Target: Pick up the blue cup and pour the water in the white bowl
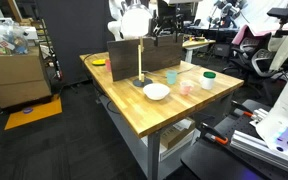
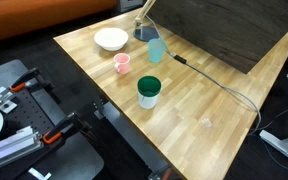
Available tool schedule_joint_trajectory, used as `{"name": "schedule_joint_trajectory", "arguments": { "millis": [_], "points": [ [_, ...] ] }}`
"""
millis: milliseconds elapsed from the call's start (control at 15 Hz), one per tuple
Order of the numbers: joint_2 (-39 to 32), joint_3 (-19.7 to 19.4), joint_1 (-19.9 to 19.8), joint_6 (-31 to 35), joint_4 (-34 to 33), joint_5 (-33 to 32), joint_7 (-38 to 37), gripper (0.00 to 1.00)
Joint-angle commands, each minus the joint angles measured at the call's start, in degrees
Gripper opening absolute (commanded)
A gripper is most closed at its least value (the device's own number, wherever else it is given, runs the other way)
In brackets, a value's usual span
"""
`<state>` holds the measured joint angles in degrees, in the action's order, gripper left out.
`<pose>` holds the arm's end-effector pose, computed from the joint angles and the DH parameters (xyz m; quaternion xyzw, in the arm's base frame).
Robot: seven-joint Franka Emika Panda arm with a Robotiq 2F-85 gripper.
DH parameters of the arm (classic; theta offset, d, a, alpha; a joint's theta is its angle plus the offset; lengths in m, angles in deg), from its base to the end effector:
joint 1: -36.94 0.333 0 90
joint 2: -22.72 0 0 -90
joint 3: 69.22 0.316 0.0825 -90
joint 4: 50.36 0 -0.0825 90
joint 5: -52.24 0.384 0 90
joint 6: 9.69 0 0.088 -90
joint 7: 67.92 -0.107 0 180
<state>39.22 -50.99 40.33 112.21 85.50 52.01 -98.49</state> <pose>0.4252 0.1719 0.4334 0.9954 -0.0823 0.0338 0.0350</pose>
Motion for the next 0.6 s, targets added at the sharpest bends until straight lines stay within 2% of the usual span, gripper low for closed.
{"name": "schedule_joint_trajectory", "arguments": {
  "millis": [0,133,533],
  "points": [
    [-0.1,-1.2,1.3,-0.1,-0.1,-0.4,-0.3,1.0],
    [0.5,-1.8,0.9,0.4,1.1,-0.1,-1.3,1.0],
    [6.4,-6.5,-0.6,1.6,9.9,2.5,-6.7,1.0]
  ]
}}
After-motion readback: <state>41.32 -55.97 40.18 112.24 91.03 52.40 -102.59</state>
